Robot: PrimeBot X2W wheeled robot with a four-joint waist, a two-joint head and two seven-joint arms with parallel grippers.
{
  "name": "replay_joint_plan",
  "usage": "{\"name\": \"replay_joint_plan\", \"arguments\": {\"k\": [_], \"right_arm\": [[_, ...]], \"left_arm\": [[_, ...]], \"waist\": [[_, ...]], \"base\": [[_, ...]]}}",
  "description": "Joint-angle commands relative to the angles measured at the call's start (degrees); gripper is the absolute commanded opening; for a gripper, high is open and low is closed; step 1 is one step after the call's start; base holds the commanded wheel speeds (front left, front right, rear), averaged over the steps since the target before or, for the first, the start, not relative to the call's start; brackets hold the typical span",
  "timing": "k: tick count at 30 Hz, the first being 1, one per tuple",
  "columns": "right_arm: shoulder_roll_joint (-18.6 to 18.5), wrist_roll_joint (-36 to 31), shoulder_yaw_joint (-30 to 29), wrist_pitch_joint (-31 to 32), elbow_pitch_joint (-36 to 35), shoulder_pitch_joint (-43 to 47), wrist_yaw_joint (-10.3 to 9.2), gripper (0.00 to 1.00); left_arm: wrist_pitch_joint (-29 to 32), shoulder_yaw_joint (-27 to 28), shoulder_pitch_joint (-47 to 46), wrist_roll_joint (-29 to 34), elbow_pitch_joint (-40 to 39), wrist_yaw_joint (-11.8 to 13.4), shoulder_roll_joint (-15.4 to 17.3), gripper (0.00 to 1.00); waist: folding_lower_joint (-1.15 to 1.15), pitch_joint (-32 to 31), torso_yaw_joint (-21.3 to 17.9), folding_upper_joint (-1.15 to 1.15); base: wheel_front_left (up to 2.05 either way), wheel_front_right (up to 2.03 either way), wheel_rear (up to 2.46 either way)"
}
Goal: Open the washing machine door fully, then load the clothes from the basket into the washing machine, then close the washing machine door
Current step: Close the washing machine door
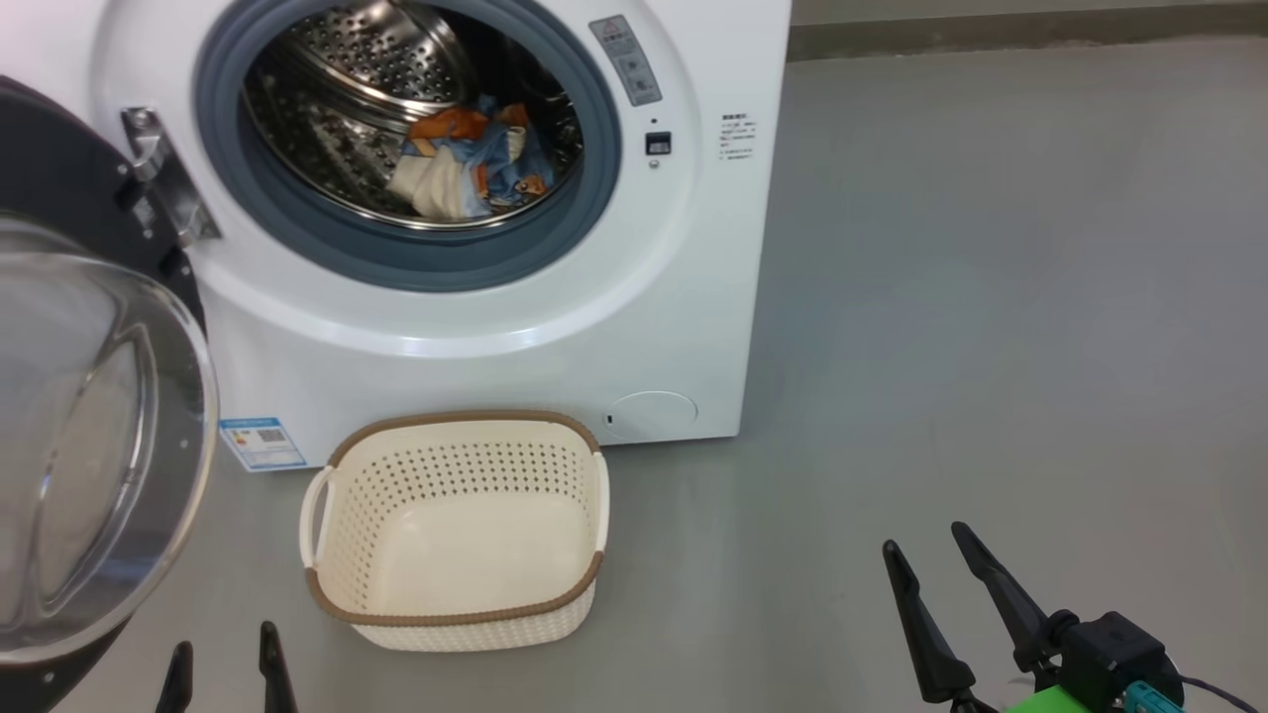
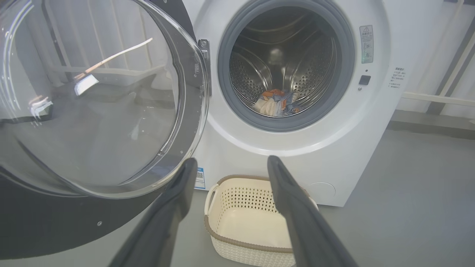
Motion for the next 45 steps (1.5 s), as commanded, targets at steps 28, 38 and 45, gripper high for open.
{"name": "replay_joint_plan", "arguments": {"k": [28,38,45], "right_arm": [[-0.4,-0.5,4.8,-0.3,-1.8,-0.6,0.08,1.0],[-0.3,-0.6,5.8,-0.3,-1.4,-1.8,0.08,1.0],[-0.5,-0.5,5.9,-0.3,-1.1,-2.0,0.08,1.0]], "left_arm": [[-0.4,2.9,0.0,-0.4,-2.0,0.4,-1.0,1.0],[-0.4,3.1,-0.1,-0.2,-2.3,0.4,-1.4,1.0],[-0.4,3.2,0.0,-0.4,-2.2,0.2,-1.6,1.0]], "waist": [[0.0,-0.1,15.2,0.0],[0.0,0.5,20.5,0.0],[0.0,0.6,23.6,0.0]], "base": [[0.0,0.0,0.0],[0.0,0.0,0.0],[0.0,0.0,0.0]]}}
